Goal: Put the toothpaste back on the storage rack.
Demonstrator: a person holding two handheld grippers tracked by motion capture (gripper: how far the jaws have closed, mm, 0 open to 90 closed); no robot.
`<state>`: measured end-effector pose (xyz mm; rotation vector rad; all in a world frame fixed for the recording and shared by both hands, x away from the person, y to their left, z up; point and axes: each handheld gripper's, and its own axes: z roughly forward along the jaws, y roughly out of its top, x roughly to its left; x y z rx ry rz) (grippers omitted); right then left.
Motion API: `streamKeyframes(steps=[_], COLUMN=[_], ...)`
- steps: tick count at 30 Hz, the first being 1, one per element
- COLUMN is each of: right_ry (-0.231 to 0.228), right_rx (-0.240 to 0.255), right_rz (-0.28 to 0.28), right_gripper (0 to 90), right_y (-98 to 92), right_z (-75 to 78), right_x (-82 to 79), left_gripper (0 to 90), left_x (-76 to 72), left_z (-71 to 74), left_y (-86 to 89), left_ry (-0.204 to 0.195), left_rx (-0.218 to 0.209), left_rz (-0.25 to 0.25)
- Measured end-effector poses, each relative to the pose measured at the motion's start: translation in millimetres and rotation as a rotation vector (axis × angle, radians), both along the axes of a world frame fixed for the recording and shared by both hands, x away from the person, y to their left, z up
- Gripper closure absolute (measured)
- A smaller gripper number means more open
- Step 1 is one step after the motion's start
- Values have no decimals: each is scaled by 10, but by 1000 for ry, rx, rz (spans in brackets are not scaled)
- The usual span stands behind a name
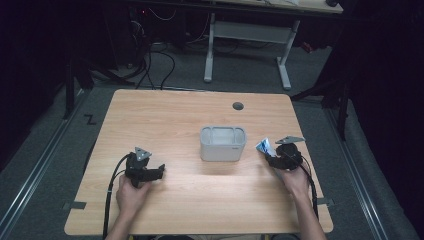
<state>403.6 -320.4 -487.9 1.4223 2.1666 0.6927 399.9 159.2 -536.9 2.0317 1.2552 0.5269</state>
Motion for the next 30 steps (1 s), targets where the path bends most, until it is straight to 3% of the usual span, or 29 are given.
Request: streamKeyframes(steps=[6,14,22,30], right_ry=[49,98,165,227], right_rx=[-55,-104,-130,-118], right_rz=[-28,-20,-25,-30], right_gripper=[470,481,497,530], right_y=[30,85,120,83], right_z=[-94,-92,-87,-42], right_x=[94,202,316,395], left_gripper=[166,166,166,166], left_x=[0,0,0,0], left_z=[0,1,2,0], left_y=[0,0,1,0], left_ry=[0,2,2,0], left_rx=[0,1,1,0], left_rz=[0,0,0,0])
